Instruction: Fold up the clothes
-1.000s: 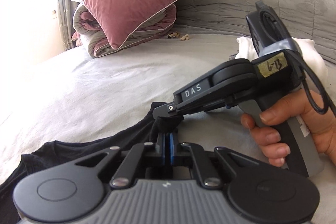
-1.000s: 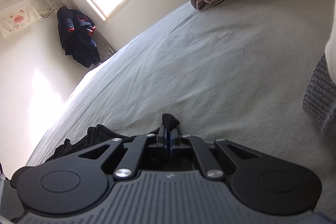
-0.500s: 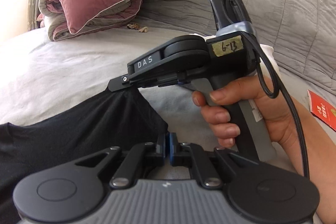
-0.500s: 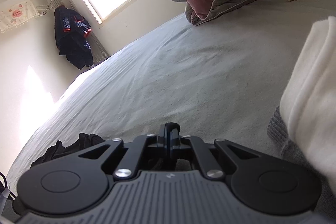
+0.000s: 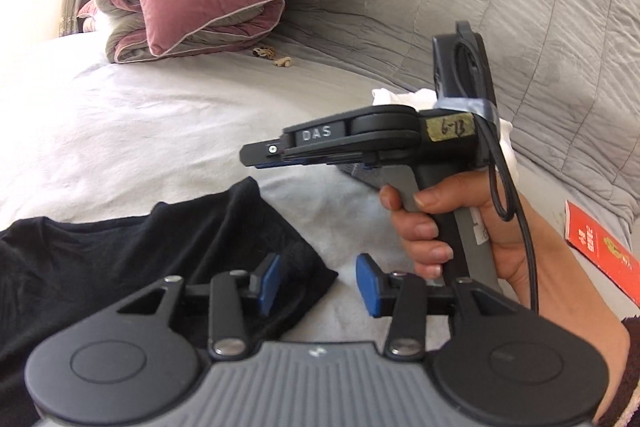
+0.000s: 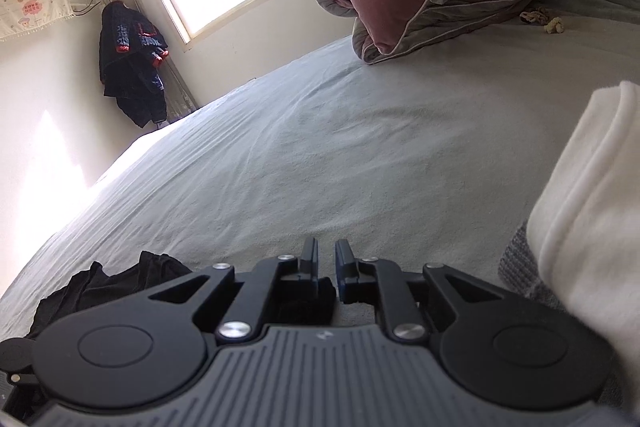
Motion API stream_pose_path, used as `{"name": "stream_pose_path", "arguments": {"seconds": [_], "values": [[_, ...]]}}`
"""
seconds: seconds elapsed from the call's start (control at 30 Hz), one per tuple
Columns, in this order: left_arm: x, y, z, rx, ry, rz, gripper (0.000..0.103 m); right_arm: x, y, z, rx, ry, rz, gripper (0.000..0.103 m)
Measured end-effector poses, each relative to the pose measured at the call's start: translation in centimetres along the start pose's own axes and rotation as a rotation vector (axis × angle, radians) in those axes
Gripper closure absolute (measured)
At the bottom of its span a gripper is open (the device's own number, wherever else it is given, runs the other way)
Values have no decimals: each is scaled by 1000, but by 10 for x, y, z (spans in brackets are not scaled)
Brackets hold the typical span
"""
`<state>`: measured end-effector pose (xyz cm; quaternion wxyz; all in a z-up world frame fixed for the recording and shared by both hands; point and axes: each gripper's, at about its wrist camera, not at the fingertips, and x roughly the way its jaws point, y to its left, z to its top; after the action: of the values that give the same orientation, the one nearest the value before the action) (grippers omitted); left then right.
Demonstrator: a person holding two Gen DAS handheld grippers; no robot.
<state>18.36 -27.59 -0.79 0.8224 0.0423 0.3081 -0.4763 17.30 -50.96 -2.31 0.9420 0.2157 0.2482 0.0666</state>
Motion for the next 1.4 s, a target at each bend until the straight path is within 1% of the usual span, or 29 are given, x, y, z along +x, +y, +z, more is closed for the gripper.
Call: {"name": "stream_pose_path", "arguments": {"seconds": [0.07, 0.1, 0.13, 0.23, 0.33, 0.4, 0.5, 0.53, 0.6, 0.67, 0.7, 0.77, 0.83, 0.87, 0.93, 0.97, 1.0, 1.1, 1.17, 1.2, 1.23, 1.27, 1.4], "values": [[-14, 16, 3, -31, -22, 28, 49, -2, 6, 2, -20, -6, 22, 79], [-20, 23, 4, -47, -33, 43, 48, -2, 9, 2, -35, -3, 22, 64], [-25, 30, 5, -56, -40, 66, 47, -2, 11, 2, -54, 0, 16, 60], [-36, 61, 9, -110, -59, 192, 47, 4, 12, 1, -76, 18, -9, 60], [-38, 95, 8, -172, -69, 338, 47, 13, 10, -2, -75, 39, -38, 60], [-37, 117, 6, -234, -82, 393, 47, 18, 11, -5, -88, 54, -46, 60], [-32, 143, 3, -319, -91, 409, 47, 23, 12, -8, -100, 67, -48, 60], [-31, 147, 2, -343, -102, 400, 47, 23, 12, -9, -103, 69, -47, 60], [-29, 155, 0, -389, -127, 374, 53, 24, 11, -9, -103, 70, -44, 60], [-28, 162, -3, -434, -152, 349, 67, 24, 9, -11, -100, 64, -40, 62], [-27, 166, -4, -456, -164, 336, 72, 25, 9, -11, -100, 60, -38, 66], [-25, 173, -6, -501, -189, 310, 101, 26, 8, -13, -99, 59, -33, 77], [-23, 180, -9, -546, -214, 284, 101, 27, 8, -14, -104, 70, -25, 97], [-26, 181, -10, -561, -250, 275, 101, 27, 9, -14, -109, 75, -27, 100], [-35, 183, -11, -588, -331, 260, 102, 25, 11, -12, -124, 67, -59, 101], [-37, 184, -11, -598, -361, 263, 102, 23, 11, -11, -122, 49, -74, 101], [-35, 186, -9, -600, -364, 275, 102, 21, 11, -9, -121, 32, -90, 101], [-26, 192, -4, -599, -356, 315, 102, 19, 11, -8, -114, -6, -130, 101], [-14, 194, -2, -577, -319, 357, 101, 22, 10, -9, -122, -11, -169, 101], [-5, 194, 0, -557, -284, 387, 101, 23, 10, -10, -127, -8, -184, 101], [3, 193, 0, -536, -243, 415, 101, 26, 9, -11, -132, 0, -187, 101], [7, 192, 1, -520, -223, 433, 101, 28, 9, -12, -136, 8, -190, 102], [11, 184, 9, -459, -186, 485, 100, 31, 12, -13, -163, 21, -187, 101]]}}
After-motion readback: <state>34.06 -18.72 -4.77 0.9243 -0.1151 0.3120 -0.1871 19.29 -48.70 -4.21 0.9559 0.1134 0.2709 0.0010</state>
